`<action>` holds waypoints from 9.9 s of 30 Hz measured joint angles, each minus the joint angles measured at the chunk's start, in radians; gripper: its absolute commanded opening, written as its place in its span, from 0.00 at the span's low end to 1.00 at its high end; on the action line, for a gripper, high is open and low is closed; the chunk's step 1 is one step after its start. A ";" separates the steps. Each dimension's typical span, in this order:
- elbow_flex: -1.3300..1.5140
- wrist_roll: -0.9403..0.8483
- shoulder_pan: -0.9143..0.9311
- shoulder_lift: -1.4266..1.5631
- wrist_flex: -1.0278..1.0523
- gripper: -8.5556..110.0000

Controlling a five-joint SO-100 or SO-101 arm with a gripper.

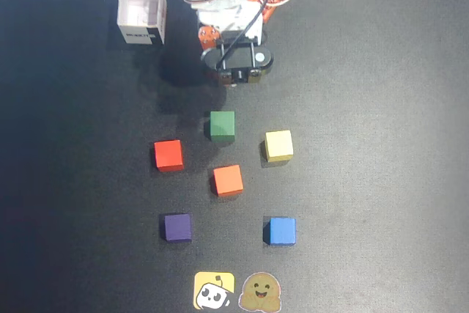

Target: Put the purple cube on top of the yellow cube.

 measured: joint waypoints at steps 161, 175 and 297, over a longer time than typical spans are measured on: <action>-1.595 0.028 0.026 -1.902 -0.080 0.25; -1.666 -0.015 0.037 -2.017 -0.097 0.25; -0.707 0.308 -0.407 -1.177 -0.316 0.12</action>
